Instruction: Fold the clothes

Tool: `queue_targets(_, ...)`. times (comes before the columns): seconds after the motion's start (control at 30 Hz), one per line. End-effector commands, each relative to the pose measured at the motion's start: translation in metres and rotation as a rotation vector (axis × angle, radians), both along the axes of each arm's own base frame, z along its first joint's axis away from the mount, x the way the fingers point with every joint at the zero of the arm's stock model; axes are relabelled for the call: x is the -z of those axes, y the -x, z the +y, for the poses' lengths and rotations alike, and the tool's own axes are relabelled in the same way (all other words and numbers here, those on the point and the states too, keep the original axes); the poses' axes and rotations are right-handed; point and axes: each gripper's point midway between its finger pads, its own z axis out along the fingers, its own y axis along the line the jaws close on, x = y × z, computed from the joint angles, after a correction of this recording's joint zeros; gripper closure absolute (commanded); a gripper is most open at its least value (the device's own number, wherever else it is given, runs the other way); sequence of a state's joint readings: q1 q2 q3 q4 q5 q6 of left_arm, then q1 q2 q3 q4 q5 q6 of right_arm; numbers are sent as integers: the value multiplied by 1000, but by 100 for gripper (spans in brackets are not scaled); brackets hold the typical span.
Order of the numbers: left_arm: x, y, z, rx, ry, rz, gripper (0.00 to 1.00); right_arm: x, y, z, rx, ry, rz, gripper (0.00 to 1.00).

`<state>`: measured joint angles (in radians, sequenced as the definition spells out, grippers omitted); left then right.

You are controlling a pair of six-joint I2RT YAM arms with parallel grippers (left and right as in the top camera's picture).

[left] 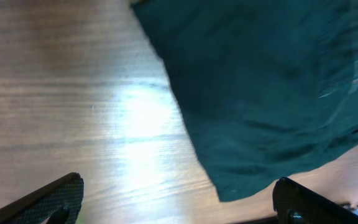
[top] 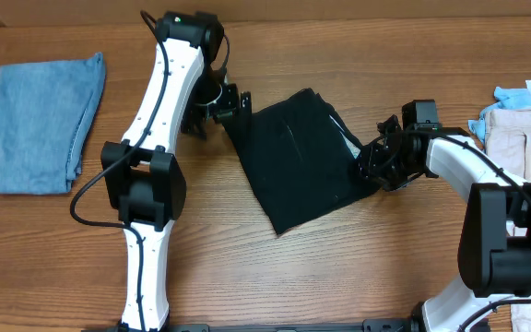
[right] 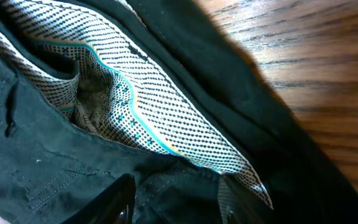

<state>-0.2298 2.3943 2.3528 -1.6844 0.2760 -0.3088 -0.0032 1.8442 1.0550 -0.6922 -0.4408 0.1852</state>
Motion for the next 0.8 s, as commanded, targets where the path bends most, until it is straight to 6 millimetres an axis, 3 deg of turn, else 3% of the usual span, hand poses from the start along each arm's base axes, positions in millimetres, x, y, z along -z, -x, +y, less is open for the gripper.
queue_targets(0.0, -36, 21, 5, 46, -60, -70, 0, 33, 22, -27, 23, 150, 98, 46)
queue_targets(0.03, -45, 27, 7, 45, -88, -88, 0, 33, 22, -26, 22, 146, 98, 46)
queue_targets(0.1, -84, 44, 19, 20, -188, -199, 0, 22, 13, -18, 18, 96, 84, 48)
queue_targets(0.2, -138, 65, 24, -9, -173, -347, 0, -24, -14, -4, -18, 22, 42, 52)
queue_targets(0.3, -149, 76, 24, -34, -169, -398, 0, -68, -38, 7, -83, 28, -30, 56)
queue_targets(0.4, -117, 70, 19, -54, -166, -365, 0, -80, -54, 22, -122, 29, -110, 60)
queue_targets(0.5, -38, 67, -8, -43, -55, -298, 0, -75, -66, 34, -169, 67, -180, 65)
queue_targets(0.6, 24, 74, -20, -104, 13, -264, 0, -56, -72, 38, -180, 95, -219, 79)
queue_targets(0.7, 59, 80, -36, -134, 118, -254, 0, -25, -65, 35, -179, 107, -183, 81)
queue_targets(0.77, 71, 86, -46, -158, 195, -234, 0, 0, -59, 35, -177, 106, -174, 83)
